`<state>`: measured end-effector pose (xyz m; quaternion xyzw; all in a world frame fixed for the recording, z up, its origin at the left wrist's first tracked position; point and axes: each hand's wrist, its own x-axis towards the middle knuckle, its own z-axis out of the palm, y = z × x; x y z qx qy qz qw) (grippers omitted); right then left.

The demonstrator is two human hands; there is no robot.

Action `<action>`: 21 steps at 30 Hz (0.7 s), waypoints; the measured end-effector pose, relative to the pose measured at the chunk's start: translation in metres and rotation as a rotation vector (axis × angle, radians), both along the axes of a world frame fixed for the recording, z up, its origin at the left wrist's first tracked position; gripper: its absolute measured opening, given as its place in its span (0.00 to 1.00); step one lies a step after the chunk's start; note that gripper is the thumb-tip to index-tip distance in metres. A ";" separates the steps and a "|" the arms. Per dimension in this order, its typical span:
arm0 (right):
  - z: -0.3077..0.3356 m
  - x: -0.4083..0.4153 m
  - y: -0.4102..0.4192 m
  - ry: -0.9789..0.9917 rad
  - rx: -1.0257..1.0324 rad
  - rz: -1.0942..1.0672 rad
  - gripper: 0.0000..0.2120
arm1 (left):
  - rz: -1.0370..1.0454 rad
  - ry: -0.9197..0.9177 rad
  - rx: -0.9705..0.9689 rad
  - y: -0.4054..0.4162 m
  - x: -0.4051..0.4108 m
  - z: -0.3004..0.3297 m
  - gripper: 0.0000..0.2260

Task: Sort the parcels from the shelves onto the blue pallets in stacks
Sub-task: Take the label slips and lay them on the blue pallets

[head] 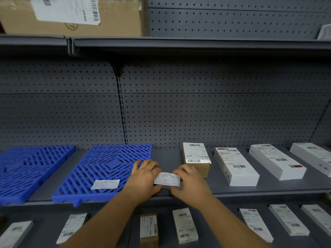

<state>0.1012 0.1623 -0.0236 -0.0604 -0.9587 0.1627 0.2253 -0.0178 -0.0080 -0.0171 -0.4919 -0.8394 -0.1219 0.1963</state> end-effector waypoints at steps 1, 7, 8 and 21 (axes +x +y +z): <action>0.000 0.000 -0.002 0.007 0.044 0.008 0.20 | 0.009 -0.003 -0.005 -0.004 0.001 0.001 0.19; 0.005 -0.003 -0.023 0.050 0.132 0.017 0.17 | 0.057 -0.037 -0.023 -0.032 0.008 0.009 0.22; 0.006 -0.004 -0.028 0.065 0.130 0.020 0.17 | 0.069 -0.041 -0.026 -0.038 0.009 0.011 0.23; 0.031 -0.047 -0.140 0.013 0.190 0.036 0.22 | 0.038 -0.018 0.121 -0.158 -0.043 0.014 0.24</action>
